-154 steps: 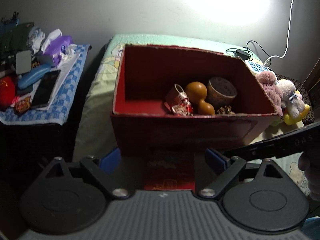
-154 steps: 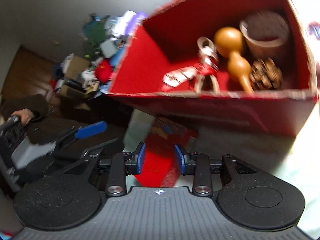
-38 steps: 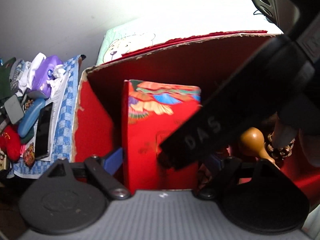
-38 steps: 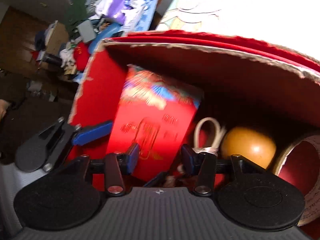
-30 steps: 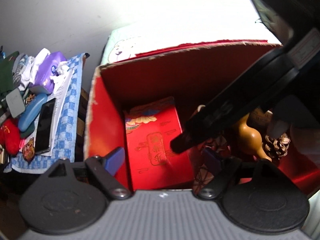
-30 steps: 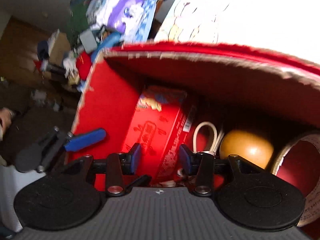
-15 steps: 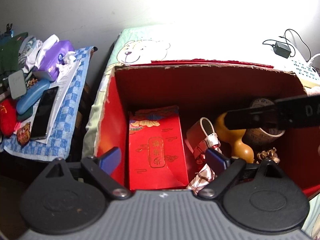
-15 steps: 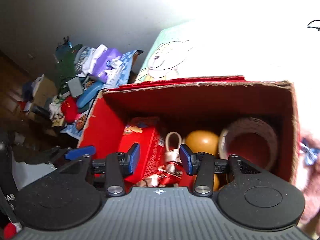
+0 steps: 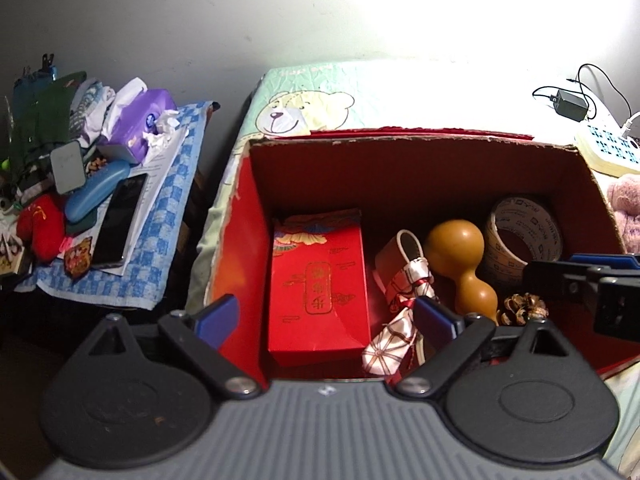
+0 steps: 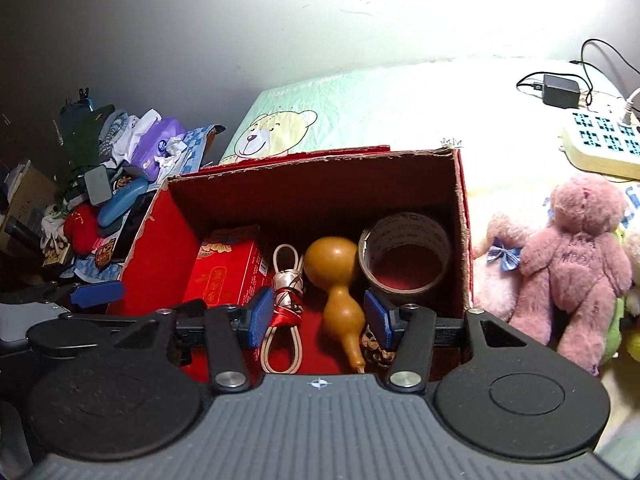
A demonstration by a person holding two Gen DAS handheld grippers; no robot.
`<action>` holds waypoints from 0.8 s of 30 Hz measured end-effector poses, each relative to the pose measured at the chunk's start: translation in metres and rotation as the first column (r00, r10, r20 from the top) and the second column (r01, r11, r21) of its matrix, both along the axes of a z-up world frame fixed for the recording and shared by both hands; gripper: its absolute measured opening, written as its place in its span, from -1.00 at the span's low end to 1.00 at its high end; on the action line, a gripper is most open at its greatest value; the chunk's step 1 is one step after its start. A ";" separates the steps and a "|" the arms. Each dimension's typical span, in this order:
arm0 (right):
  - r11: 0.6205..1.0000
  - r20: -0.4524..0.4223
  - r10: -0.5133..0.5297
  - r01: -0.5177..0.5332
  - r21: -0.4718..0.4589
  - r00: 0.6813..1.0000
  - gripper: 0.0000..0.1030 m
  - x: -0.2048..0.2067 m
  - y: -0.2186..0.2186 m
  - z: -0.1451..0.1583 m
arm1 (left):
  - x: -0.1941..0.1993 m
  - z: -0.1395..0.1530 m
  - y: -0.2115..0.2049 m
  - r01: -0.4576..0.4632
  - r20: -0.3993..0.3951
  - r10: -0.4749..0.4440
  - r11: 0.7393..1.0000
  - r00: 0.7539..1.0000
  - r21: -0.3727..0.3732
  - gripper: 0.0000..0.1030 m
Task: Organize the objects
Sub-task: 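Raise the open right gripper away from the box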
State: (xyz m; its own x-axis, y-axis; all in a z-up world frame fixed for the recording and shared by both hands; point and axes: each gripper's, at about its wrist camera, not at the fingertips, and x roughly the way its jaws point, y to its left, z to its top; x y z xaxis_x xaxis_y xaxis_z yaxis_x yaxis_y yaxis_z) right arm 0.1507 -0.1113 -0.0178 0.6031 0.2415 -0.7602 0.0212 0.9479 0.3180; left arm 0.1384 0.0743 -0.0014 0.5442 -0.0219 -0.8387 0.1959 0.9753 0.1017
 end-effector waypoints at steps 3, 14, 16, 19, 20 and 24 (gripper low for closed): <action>1.000 0.017 -0.024 0.024 -0.005 1.000 0.15 -0.015 0.001 0.007 | -0.009 0.007 0.000 0.000 0.014 0.000 1.000 1.000 -0.005 0.83; 0.999 0.046 -0.040 0.040 -0.006 0.998 0.22 -0.058 0.012 0.021 | -0.040 0.021 0.005 0.009 0.032 -0.009 1.000 0.999 -0.015 0.93; 0.999 0.039 -0.045 0.046 -0.012 0.998 0.24 -0.062 0.014 0.020 | -0.047 0.020 0.006 0.014 0.028 -0.014 1.000 1.000 -0.017 0.94; 0.998 0.028 -0.064 0.064 -0.020 0.998 0.36 -0.069 0.015 0.016 | -0.055 0.017 0.006 0.016 0.024 -0.015 1.000 1.000 -0.018 0.94; 0.997 0.023 -0.070 0.070 -0.024 0.997 0.37 -0.071 0.015 0.014 | -0.057 0.016 0.006 0.016 0.020 -0.015 1.000 1.000 -0.022 0.94; 0.996 0.005 -0.087 0.087 -0.023 0.996 0.37 -0.076 0.016 0.007 | -0.065 0.011 0.006 0.019 0.003 -0.019 0.999 1.000 -0.038 0.94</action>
